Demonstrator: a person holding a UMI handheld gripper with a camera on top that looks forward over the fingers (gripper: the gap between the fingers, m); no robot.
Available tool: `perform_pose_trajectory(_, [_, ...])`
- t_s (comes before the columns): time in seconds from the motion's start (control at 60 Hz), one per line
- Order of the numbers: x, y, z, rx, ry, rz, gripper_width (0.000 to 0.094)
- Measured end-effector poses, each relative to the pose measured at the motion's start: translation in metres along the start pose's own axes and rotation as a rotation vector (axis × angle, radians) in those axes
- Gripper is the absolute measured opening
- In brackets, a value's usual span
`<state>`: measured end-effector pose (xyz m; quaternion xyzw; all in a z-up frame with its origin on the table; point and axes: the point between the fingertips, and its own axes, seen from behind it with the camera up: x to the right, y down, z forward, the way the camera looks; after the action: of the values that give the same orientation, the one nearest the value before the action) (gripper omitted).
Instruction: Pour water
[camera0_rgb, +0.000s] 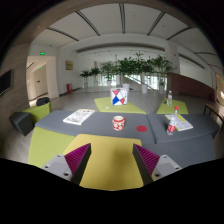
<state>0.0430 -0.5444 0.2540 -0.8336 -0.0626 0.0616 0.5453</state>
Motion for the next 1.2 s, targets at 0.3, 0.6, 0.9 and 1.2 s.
perform_pose_trajectory(0.3, [0.167, 0.056, 0.065, -0.045, 0.178, -0.013, 0.0853])
perform_pose_trajectory(0.6, [0.366, 0.039, 0.192, 0.050, 0.353, -0.008, 0.0856])
perform_pose_trajectory(0.9, [0.476, 0.004, 0.337, 0.108, 0.411, 0.024, 0.0838])
perform_pose_trajectory(1.2, [0.500, -0.002, 0.390, 0.135, 0.390, 0.020, 0.0459])
